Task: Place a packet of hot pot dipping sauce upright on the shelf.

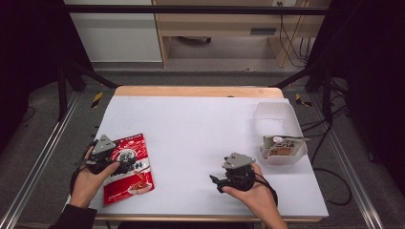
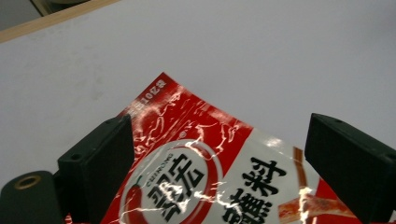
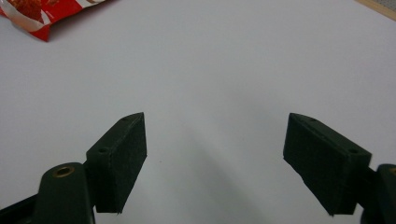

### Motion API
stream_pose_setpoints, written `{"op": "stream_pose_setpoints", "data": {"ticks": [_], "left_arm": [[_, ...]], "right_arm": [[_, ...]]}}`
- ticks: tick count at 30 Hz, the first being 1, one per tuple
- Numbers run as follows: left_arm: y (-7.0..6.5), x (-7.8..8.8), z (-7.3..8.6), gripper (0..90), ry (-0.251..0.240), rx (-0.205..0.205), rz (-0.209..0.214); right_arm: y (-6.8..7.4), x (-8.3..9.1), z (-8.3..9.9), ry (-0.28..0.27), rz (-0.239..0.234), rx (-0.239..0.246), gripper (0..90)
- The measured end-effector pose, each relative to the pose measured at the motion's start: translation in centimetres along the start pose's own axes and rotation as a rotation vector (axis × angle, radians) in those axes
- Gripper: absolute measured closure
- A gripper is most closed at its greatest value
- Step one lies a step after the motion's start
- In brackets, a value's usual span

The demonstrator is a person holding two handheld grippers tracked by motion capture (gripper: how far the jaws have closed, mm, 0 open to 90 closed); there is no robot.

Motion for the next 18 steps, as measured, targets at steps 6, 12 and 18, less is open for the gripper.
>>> {"op": "stream_pose_setpoints", "data": {"ticks": [6, 12, 18], "left_arm": [[2.5, 1.2, 1.3, 7.4, 0.000, 0.005, -0.037], [5.3, 2.0, 2.8, 9.1, -0.002, 0.056, -0.068], [7.0, 1.1, 4.0, 10.6, 0.039, 0.074, -0.075]], "right_arm": [[-0.3, -0.4, 0.7, 0.001, 0.006, -0.019, 21.6], [-0.4, -0.7, 0.9, 0.005, 0.008, -0.020, 21.7], [-0.2, -1.1, 1.2, 0.022, 0.006, -0.019, 21.7]]}}
Point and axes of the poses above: each handheld gripper's, and its own axes: x roughly backward along the jaws, z roughly out of its underside, y roughly to its left, the point moved 9 cm from there along -x, roughly forward along the jaws, and after that the axes turned 8 degrees about y, right-handed, at the moved point
